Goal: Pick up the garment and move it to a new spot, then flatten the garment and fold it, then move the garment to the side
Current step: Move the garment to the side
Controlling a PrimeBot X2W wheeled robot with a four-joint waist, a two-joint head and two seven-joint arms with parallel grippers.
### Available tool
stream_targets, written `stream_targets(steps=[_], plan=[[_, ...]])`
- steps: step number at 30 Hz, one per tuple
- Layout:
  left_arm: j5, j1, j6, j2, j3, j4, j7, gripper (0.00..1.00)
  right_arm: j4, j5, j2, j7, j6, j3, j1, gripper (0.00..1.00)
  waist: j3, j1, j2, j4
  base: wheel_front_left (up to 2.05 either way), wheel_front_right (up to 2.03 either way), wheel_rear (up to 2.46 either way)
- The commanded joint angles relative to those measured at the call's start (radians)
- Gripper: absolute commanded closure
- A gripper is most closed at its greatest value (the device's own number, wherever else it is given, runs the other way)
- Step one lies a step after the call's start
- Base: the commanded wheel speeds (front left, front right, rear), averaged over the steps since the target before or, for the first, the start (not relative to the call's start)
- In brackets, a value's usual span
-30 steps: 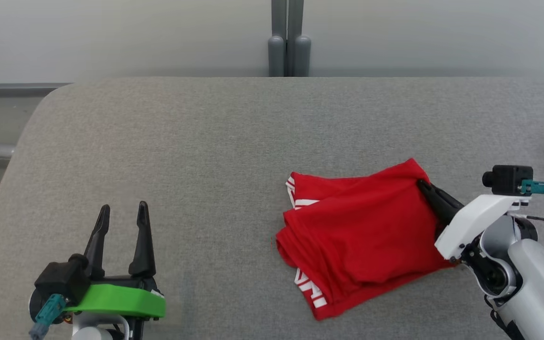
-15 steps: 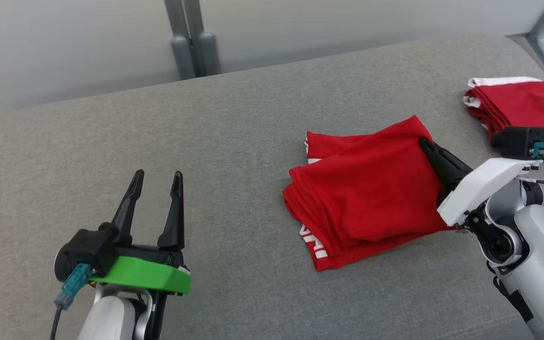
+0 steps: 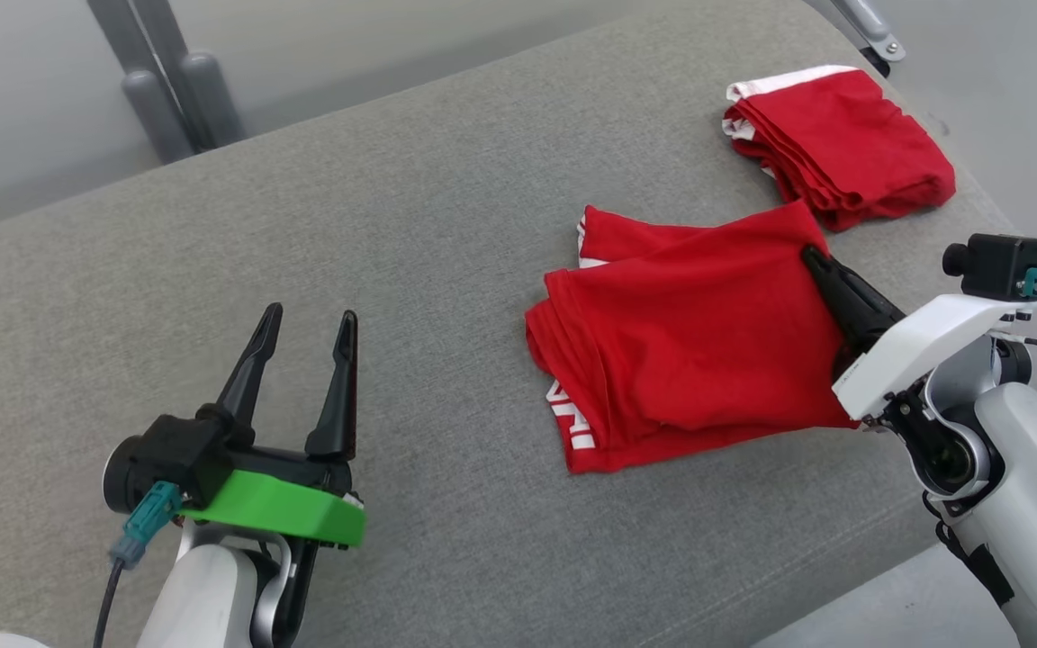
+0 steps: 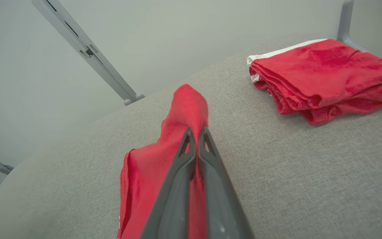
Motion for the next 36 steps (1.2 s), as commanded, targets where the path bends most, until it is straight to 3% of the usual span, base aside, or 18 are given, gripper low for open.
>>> stream_targets(steps=[1, 5, 12, 16, 25, 33, 36], plan=[[-0.004, -0.020, -0.003, 0.014, -0.001, 0.000, -0.002, 0.00, 0.002, 0.007, -0.001, -0.009, 0.000, 0.009, -0.019, 1.00, 0.030, 0.0000, -0.0001, -0.028, 0.00, 0.00, 0.00], [-0.006, -0.034, -0.003, 0.023, -0.015, 0.000, -0.002, 0.00, 0.013, 0.036, 0.002, -0.025, 0.000, 0.028, -0.053, 1.00, 0.056, 0.0000, -0.0001, -0.018, 0.00, 0.00, 0.00], [-0.002, -0.066, -0.003, 0.045, -0.027, -0.011, 0.010, 0.00, 0.054, 0.088, -0.049, -0.023, 0.000, 0.063, -0.184, 1.00, 0.128, 0.0000, -0.0001, 0.029, 0.00, 0.00, 0.00], [0.007, -0.096, -0.003, 0.058, -0.035, -0.034, 0.027, 0.00, 0.058, 0.152, -0.108, 0.013, 0.000, 0.084, -0.279, 1.00, 0.201, 0.0000, -0.0001, 0.068, 0.00, 0.00, 0.00], [0.021, -0.155, -0.002, 0.085, -0.049, -0.083, 0.054, 0.00, 0.127, 0.216, -0.318, 0.040, 0.000, 0.089, -0.421, 1.00, 0.348, 0.0000, -0.0001, 0.149, 0.00, 0.00, 0.00], [0.029, -0.174, 0.005, 0.104, -0.051, -0.110, 0.062, 0.00, 0.301, 0.165, -0.439, 0.003, 0.000, 0.065, -0.513, 1.00, 0.421, 0.0000, -0.0001, 0.189, 0.00, 0.00, 0.00], [0.026, -0.180, 0.005, 0.103, -0.053, -0.112, 0.058, 0.00, 0.416, 0.131, -0.450, -0.015, 0.000, 0.060, -0.544, 1.00, 0.432, 0.0000, -0.0001, 0.202, 0.00, 0.00, 0.00]])
